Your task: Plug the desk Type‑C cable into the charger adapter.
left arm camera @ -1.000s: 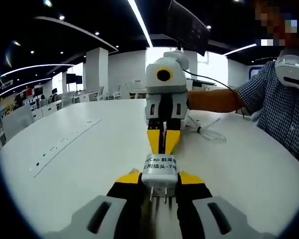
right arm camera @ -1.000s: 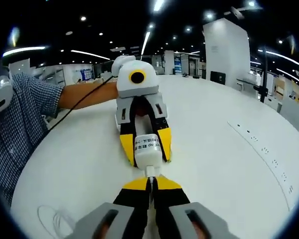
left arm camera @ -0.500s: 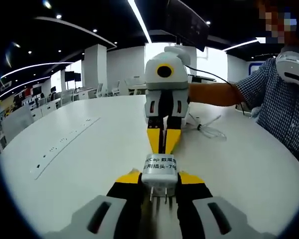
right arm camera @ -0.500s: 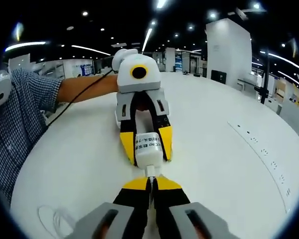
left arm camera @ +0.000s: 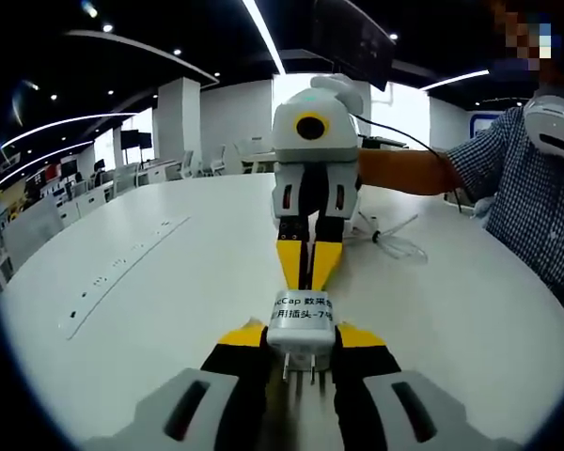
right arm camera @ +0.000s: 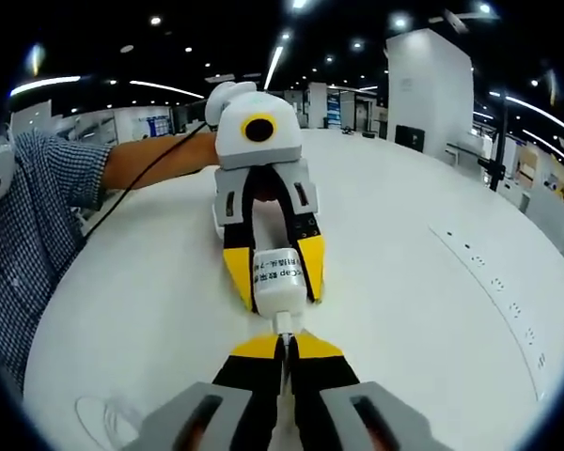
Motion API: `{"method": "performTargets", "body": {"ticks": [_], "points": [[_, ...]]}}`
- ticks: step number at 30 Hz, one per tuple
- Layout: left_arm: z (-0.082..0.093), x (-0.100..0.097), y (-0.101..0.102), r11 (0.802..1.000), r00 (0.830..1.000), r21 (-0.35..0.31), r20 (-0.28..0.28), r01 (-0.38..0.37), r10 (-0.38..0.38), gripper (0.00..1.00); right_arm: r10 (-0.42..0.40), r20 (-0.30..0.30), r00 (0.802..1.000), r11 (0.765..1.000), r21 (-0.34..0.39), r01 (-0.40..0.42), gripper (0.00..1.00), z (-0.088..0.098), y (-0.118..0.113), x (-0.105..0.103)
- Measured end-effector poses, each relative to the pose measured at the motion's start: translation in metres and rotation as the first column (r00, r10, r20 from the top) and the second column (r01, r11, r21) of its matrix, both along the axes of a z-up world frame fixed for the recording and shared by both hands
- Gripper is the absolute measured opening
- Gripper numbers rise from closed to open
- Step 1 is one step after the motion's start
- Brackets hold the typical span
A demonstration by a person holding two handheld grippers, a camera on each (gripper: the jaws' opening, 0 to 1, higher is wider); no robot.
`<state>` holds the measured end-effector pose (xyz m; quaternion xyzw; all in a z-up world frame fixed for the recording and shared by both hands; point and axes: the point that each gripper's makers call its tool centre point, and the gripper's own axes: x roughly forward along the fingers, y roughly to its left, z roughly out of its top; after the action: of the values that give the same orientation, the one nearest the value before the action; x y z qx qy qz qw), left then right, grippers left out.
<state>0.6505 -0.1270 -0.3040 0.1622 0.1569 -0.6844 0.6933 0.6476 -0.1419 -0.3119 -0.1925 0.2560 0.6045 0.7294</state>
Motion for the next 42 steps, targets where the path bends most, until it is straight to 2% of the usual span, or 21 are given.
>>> {"method": "performTargets", "body": {"ticks": [12,32,42], "points": [[0.0,0.003,0.004,0.999,1.0,0.032,0.01,-0.003,0.002,0.28,0.0,-0.001,1.0,1.0,-0.005,0.0,0.07,0.0,0.001,-0.001],[-0.001,-0.016,0.003,0.996,1.0,0.084,0.002,-0.015,0.014,0.26,0.01,0.005,1.0,1.0,0.002,-0.01,0.07,0.0,0.003,-0.002],[-0.001,-0.023,0.002,0.996,1.0,0.084,0.004,0.0,0.0,0.26,0.02,0.004,1.0,1.0,0.018,-0.02,0.08,0.0,0.002,-0.003]]}}
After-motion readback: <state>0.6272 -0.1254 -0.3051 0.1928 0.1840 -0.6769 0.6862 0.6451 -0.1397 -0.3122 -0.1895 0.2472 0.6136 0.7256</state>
